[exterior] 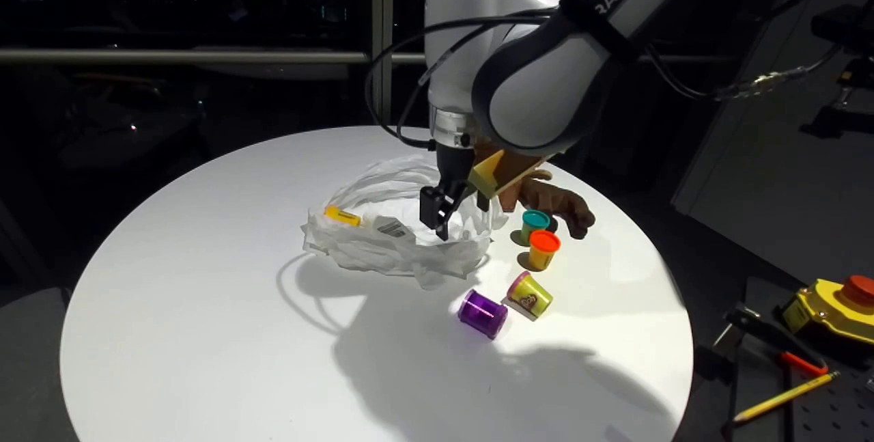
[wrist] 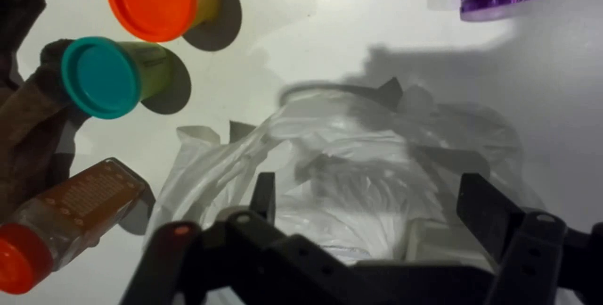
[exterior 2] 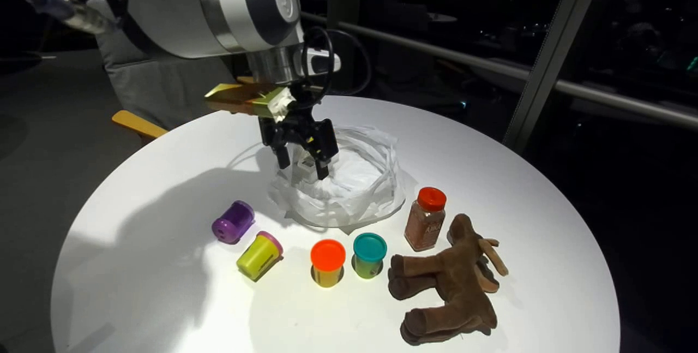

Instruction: Pick up all the objects from the plastic bag and put them on the table.

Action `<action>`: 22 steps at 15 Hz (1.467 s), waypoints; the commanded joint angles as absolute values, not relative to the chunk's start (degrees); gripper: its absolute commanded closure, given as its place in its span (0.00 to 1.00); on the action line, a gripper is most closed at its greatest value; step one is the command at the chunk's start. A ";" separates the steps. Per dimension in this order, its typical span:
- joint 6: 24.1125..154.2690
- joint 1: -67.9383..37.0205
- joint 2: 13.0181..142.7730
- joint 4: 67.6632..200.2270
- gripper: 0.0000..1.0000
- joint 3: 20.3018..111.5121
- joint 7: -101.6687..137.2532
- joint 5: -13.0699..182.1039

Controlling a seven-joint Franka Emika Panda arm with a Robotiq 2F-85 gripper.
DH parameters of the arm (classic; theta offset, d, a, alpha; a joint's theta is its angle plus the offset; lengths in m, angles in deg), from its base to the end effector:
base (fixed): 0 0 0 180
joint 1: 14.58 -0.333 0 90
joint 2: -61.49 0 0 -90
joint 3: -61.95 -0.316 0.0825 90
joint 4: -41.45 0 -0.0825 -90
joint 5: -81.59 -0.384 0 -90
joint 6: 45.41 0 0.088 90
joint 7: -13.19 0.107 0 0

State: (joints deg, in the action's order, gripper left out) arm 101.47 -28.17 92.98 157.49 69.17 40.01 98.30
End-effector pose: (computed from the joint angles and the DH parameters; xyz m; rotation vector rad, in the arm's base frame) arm 0.5938 0.0712 0.1735 2.9196 -0.1355 0.0743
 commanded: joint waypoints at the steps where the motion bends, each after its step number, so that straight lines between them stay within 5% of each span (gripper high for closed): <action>1: 104.18 -24.23 96.15 152.24 0.00 67.06 35.74 92.67; 22: 104.47 -29.31 116.90 122.83 0.00 71.29 35.10 88.03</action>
State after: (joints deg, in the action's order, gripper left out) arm 105.71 -29.67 115.55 126.83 70.11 34.71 88.17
